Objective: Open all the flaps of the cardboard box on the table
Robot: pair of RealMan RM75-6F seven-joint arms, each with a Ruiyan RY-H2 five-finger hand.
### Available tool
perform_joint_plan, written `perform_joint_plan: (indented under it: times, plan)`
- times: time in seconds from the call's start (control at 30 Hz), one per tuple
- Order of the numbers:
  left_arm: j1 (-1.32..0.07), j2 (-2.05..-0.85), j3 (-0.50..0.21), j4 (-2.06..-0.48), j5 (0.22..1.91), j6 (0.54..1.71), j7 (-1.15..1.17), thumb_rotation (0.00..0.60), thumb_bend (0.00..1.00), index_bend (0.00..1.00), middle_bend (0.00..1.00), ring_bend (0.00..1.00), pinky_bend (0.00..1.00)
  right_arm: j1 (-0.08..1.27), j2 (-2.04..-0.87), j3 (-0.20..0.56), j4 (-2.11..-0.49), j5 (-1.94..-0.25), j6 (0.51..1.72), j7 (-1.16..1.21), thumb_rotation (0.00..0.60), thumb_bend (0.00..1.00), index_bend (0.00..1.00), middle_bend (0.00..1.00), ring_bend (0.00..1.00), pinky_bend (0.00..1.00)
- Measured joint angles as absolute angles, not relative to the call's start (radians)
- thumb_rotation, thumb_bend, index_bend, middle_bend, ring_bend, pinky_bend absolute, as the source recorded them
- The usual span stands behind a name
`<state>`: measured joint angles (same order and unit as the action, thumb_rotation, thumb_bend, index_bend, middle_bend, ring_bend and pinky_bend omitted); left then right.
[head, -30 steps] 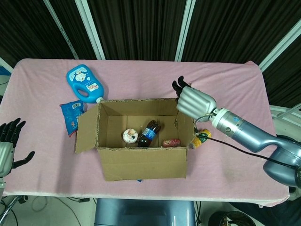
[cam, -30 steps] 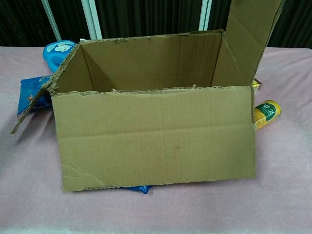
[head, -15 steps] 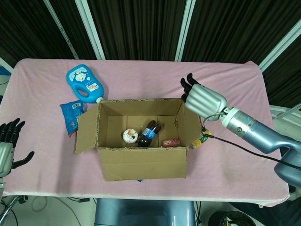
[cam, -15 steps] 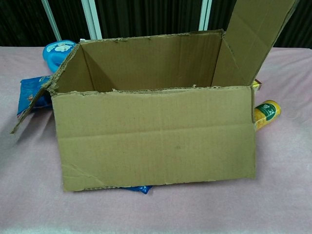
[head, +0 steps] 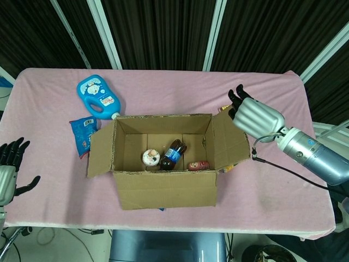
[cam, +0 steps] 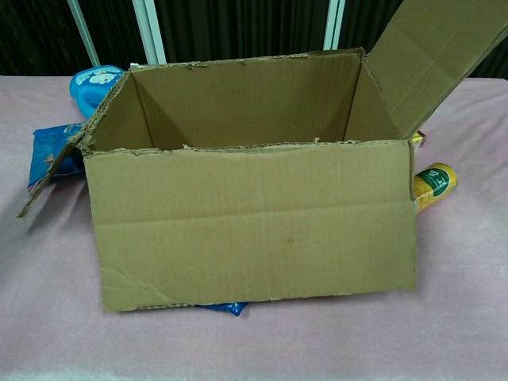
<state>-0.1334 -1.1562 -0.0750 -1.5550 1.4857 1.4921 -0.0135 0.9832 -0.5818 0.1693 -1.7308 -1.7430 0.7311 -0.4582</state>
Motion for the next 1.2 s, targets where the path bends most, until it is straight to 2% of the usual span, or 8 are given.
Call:
perform_joint_plan:
  times: [0.27, 0.4, 0.5, 0.57, 0.7, 0.83, 0.97, 1.2]
  plan:
    - [-0.132, -1.155, -0.076, -1.555, 1.485, 1.493, -0.015, 0.6, 0.19, 0.0, 0.0, 0.0, 0.0, 0.928, -0.578, 0.151, -1.733, -1.761, 0.748, -0.455, 0.6, 0.22, 0.35, 0.4, 0.17, 0.23]
    - [-0.133, -1.155, -0.075, -1.554, 1.486, 1.491, -0.012, 0.6, 0.19, 0.0, 0.0, 0.0, 0.0, 0.898, -0.594, 0.146, -1.724, -1.758, 0.775, -0.465, 0.6, 0.24, 0.3, 0.37, 0.17, 0.23]
    - [-0.133, -1.154, -0.075, -1.554, 1.484, 1.489, -0.009, 0.6, 0.19, 0.0, 0.0, 0.0, 0.0, 0.863, -0.622, 0.147, -1.714, -1.744, 0.828, -0.482, 0.6, 0.25, 0.24, 0.28, 0.15, 0.23]
    - [-0.133, -1.155, -0.076, -1.553, 1.483, 1.489, -0.005, 0.6, 0.19, 0.0, 0.0, 0.0, 0.0, 0.826, -0.654, 0.15, -1.709, -1.72, 0.885, -0.495, 0.6, 0.25, 0.19, 0.18, 0.07, 0.23]
    - [-0.132, -1.156, -0.077, -1.548, 1.481, 1.493, 0.011, 0.6, 0.19, 0.0, 0.0, 0.0, 0.0, 0.733, -0.74, 0.152, -1.707, -1.628, 1.011, -0.511, 0.6, 0.24, 0.05, 0.1, 0.01, 0.23]
    - [-0.129, -1.152, -0.077, -1.546, 1.477, 1.496, 0.04, 0.6, 0.19, 0.0, 0.0, 0.0, 0.0, 0.607, -0.845, 0.14, -1.724, -1.504, 1.133, -0.508, 0.477, 0.23, 0.0, 0.01, 0.0, 0.22]
    - [-0.123, -1.138, -0.076, -1.56, 1.468, 1.499, 0.086, 0.6, 0.18, 0.0, 0.0, 0.0, 0.0, 0.498, -0.921, 0.113, -1.748, -1.448, 1.236, -0.45, 0.375, 0.22, 0.0, 0.0, 0.0, 0.22]
    - [-0.091, -1.128, -0.069, -1.576, 1.489, 1.573, 0.174, 0.6, 0.18, 0.0, 0.0, 0.0, 0.0, 0.314, -1.015, 0.052, -1.75, -1.459, 1.451, -0.297, 0.356, 0.22, 0.0, 0.0, 0.0, 0.22]
